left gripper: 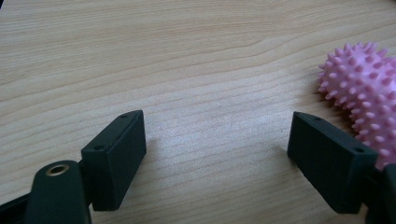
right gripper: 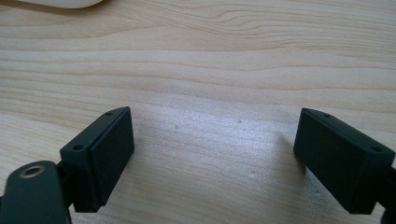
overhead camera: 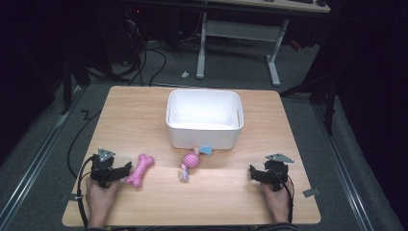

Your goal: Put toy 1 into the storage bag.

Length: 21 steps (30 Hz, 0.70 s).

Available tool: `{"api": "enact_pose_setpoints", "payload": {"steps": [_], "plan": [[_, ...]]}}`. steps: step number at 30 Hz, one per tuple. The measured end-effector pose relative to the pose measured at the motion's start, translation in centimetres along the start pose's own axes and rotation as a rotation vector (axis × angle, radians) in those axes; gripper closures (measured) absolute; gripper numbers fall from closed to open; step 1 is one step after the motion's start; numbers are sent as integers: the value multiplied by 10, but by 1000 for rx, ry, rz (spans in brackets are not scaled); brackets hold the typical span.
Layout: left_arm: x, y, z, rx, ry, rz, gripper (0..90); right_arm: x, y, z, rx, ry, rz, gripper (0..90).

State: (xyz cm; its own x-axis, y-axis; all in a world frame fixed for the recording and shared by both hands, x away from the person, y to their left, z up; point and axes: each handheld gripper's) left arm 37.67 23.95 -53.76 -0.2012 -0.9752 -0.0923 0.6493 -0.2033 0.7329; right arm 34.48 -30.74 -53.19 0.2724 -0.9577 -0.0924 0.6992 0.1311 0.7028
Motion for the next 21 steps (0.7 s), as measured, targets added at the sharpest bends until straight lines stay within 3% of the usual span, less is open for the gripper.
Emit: {"api": "enact_pose_setpoints", "payload": {"steps": [10,14,17,21], "plan": [[0,1,-1,-1,-10,-3,183,-1,0,1,4,1,4,152],[0,1,-2,-4,-22,-19,150,-1,0,1,3,1,4,152],[0,1,-1,-3,-53,-49,147,-1,0,1,5,5,11,164],[0,1,-1,-3,-57,-53,146,-1,-1,1,10,9,14,179]]}}
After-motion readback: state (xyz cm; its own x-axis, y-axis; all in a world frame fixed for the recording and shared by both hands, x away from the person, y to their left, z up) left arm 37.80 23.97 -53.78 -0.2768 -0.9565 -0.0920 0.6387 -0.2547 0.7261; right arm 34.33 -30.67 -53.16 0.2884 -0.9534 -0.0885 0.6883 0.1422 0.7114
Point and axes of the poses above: each handheld gripper's, and its own axes: z roughly backward along the jaws, y roughly out of its top, x roughly to its right, and after that the axes turned 9 degrees about y, right-handed
